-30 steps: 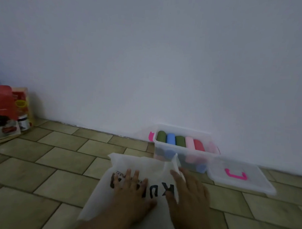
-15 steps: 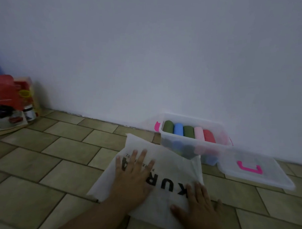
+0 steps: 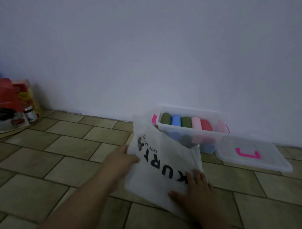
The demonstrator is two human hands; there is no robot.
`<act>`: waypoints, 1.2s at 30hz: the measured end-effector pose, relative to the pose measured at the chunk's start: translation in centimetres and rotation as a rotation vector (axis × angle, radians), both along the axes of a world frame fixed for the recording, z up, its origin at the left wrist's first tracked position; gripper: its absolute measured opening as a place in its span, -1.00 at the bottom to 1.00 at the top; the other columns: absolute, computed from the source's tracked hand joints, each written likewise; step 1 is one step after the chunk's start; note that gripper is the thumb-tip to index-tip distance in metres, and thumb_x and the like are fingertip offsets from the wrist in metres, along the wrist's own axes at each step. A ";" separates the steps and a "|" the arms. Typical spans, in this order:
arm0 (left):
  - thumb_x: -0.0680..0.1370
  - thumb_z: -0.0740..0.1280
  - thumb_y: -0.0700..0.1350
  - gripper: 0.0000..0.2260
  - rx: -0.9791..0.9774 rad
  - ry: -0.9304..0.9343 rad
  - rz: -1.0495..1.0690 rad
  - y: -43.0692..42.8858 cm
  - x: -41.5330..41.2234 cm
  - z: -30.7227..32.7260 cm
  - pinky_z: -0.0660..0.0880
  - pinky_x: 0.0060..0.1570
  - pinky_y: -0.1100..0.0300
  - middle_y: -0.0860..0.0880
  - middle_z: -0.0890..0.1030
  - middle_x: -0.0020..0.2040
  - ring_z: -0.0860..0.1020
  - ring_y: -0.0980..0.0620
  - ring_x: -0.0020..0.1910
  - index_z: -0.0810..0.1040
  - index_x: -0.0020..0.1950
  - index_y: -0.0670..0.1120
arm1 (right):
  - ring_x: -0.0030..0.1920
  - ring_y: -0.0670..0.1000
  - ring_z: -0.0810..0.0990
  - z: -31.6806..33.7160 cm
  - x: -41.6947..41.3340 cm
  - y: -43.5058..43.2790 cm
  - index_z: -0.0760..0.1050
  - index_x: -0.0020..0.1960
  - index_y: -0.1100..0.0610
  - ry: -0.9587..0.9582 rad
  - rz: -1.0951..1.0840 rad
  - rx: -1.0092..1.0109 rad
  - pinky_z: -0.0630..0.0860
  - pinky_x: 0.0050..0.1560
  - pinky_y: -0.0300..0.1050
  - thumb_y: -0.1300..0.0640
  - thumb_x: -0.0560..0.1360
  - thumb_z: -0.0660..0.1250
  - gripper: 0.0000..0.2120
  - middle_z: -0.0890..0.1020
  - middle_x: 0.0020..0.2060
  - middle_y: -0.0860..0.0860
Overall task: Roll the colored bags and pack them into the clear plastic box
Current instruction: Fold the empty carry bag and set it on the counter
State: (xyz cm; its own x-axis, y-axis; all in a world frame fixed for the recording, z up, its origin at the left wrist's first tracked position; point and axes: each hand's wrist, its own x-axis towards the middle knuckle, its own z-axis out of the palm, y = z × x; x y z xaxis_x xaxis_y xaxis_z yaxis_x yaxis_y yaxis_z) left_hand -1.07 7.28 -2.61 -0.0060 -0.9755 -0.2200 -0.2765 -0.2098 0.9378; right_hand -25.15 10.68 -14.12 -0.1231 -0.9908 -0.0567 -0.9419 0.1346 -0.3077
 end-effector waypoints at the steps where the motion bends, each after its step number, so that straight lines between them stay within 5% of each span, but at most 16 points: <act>1: 0.47 0.37 -0.12 -0.70 -0.066 -0.041 -0.038 0.4 -2.2 -0.3 0.54 0.00 0.01 0.04 0.58 0.07 0.56 -0.01 0.01 0.51 0.19 -0.03 | 0.51 0.05 0.00 0.4 0.0 0.2 0.04 0.50 -0.01 -0.029 0.006 -0.045 0.06 0.47 0.05 -0.47 0.30 0.15 -0.07 0.04 0.52 0.01; 5: 0.56 0.24 0.02 -0.41 -0.262 -0.682 -0.029 2.5 -11.5 -5.0 0.30 0.27 0.01 -0.18 0.25 0.40 0.31 -0.23 0.33 0.13 0.53 -0.10 | 0.38 0.06 0.34 2.6 -1.6 1.3 0.25 0.38 -0.12 -0.777 -0.071 -0.182 0.35 0.33 0.02 0.09 0.51 0.33 -0.50 0.34 0.40 -0.01; 7: 0.57 0.10 0.18 -0.33 -0.393 -0.899 -0.119 3.9 -13.6 -7.6 0.05 0.41 -0.13 -0.27 0.06 0.52 0.12 -0.26 0.47 -0.14 0.55 0.01 | 0.42 -0.01 0.31 3.4 -2.0 1.6 0.26 0.36 -0.24 -0.993 -0.002 -0.331 0.33 0.36 0.07 0.00 0.55 0.26 -0.57 0.32 0.42 -0.08; 10: 0.35 0.29 0.37 -0.31 -0.559 -1.046 -0.471 4.9 -13.1 -11.3 0.41 0.27 -0.05 -0.06 0.40 0.41 0.45 -0.09 0.34 0.43 0.40 0.06 | 0.52 -0.10 -0.04 2.6 -1.4 1.5 0.16 0.44 -0.28 -0.651 0.211 -0.389 0.03 0.48 0.03 -0.22 0.54 0.08 -0.53 0.00 0.53 -0.17; 12: 0.36 0.41 0.22 -0.50 -0.165 -0.931 -0.774 4.8 -10.8 -9.7 0.52 0.10 0.15 0.01 0.55 0.25 0.59 0.05 0.14 0.60 0.22 0.00 | 0.53 0.00 -0.17 0.9 -0.9 1.3 0.12 0.42 -0.33 -0.381 0.235 -0.211 -0.10 0.50 0.13 -0.32 0.51 -0.09 -0.52 -0.13 0.52 -0.18; 13: 0.44 0.37 0.13 -0.58 0.020 -0.875 -0.725 4.0 -8.8 -8.2 0.50 0.10 0.21 0.02 0.58 0.23 0.57 0.12 0.11 0.56 0.25 0.00 | 0.53 0.05 -0.21 0.1 -0.9 1.3 0.09 0.41 -0.38 -0.243 0.199 -0.079 -0.13 0.49 0.18 -0.37 0.49 -0.12 -0.51 -0.17 0.51 -0.21; 16: 0.42 0.35 0.09 -0.77 -0.226 -0.307 -0.575 -1.8 -3.8 -4.8 0.50 0.04 0.26 0.21 0.63 0.05 0.56 0.29 -0.02 0.62 0.07 0.19 | 0.52 0.09 -0.25 -0.5 -0.9 1.0 -0.02 0.41 -0.44 0.022 0.227 0.091 -0.20 0.44 0.25 -0.52 0.34 -0.01 -0.34 -0.20 0.50 -0.26; 19: 0.43 0.40 0.19 -0.51 -0.048 -0.126 -0.091 -6.8 -1.3 -2.3 0.50 0.09 0.06 0.00 0.54 0.27 0.54 0.02 0.15 0.47 0.30 0.04 | 0.52 0.10 -0.26 0.7 -0.4 -0.3 0.05 0.42 -0.38 0.006 0.400 0.148 -0.23 0.43 0.25 -0.36 0.34 0.16 -0.32 -0.14 0.51 -0.25; 22: 0.42 0.40 0.23 -0.43 0.278 0.139 -0.090 -7.7 -2.7 -2.6 0.51 0.11 -0.09 -0.16 0.62 0.13 0.58 -0.20 0.09 0.50 0.28 -0.11 | 0.52 0.09 -0.25 2.2 0.8 -2.0 0.20 0.41 -0.32 -0.026 0.515 0.189 -0.21 0.43 0.26 -0.10 0.42 0.26 -0.41 -0.04 0.52 -0.25; 24: 0.44 0.43 0.05 -0.57 0.120 0.031 -0.178 -7.6 -4.3 -3.5 0.53 0.10 -0.09 -0.11 0.62 0.13 0.58 -0.11 0.08 0.50 0.26 -0.05 | 0.52 0.06 -0.25 2.9 1.2 -2.5 0.21 0.40 -0.33 -0.004 0.522 0.189 -0.18 0.43 0.27 -0.07 0.43 0.28 -0.42 -0.03 0.52 -0.25; 26: 0.47 0.38 0.05 -0.61 -0.155 -0.392 -0.146 -6.6 -6.1 -6.5 0.49 0.09 0.15 0.03 0.59 0.17 0.53 0.10 0.09 0.44 0.26 -0.01 | 0.51 0.02 -0.18 3.1 1.0 -2.1 0.25 0.37 -0.33 0.022 0.458 0.092 -0.12 0.43 0.26 -0.16 0.43 0.27 -0.47 0.02 0.51 -0.24; 28: 0.47 0.30 0.20 -0.56 -0.144 -0.759 -0.063 -3.8 -7.0 -6.4 0.35 0.19 0.35 0.11 0.58 0.20 0.51 0.22 0.15 0.42 0.22 -0.04 | 0.45 0.08 0.19 2.9 0.6 -0.7 0.32 0.21 -0.24 -0.025 0.204 -0.204 0.16 0.37 0.26 -0.24 0.38 0.24 -0.59 0.26 0.40 -0.10; 30: 0.46 0.12 0.26 -0.49 -0.554 -0.980 -0.263 -1.6 -6.7 -8.6 0.16 0.36 0.22 0.11 0.39 0.40 0.34 0.12 0.37 0.39 0.33 0.05 | 0.27 0.16 0.42 2.3 0.4 1.0 0.25 0.10 -0.18 -0.238 -0.017 -0.498 0.45 0.15 0.19 -0.22 0.27 0.24 -0.57 0.34 0.25 -0.01; 32: 0.41 -0.05 0.29 -0.39 -0.706 -0.908 -0.582 0.5 -5.4 -9.5 -0.09 0.46 0.03 0.19 0.12 0.51 0.06 0.11 0.49 0.24 0.44 0.17 | 0.43 0.08 0.23 1.7 0.9 2.2 0.12 0.33 -0.29 -0.364 0.076 -0.441 0.37 0.26 0.11 -0.29 0.27 0.21 -0.35 0.08 0.43 -0.21; 34: 0.40 -0.04 0.27 -0.39 -0.669 -0.757 -0.638 1.0 -5.1 -9.6 -0.20 0.46 0.11 0.29 0.13 0.45 -0.01 0.22 0.47 0.27 0.43 0.19 | 0.51 -0.02 -0.04 0.7 1.5 2.7 -0.22 0.43 -0.41 -0.198 0.234 -0.175 0.11 0.44 0.08 -0.40 0.37 0.08 -0.27 -0.23 0.49 -0.27; 36: 0.41 0.10 0.22 -0.59 -0.566 -0.372 -0.370 1.2 -4.5 -8.7 0.16 0.38 0.29 0.19 0.38 0.33 0.28 0.15 0.39 0.52 0.17 0.14 | 0.53 0.06 -0.20 -0.1 1.7 2.5 -0.26 0.45 -0.37 -0.002 0.277 0.008 -0.06 0.47 0.11 -0.36 0.45 0.02 -0.33 -0.22 0.53 -0.12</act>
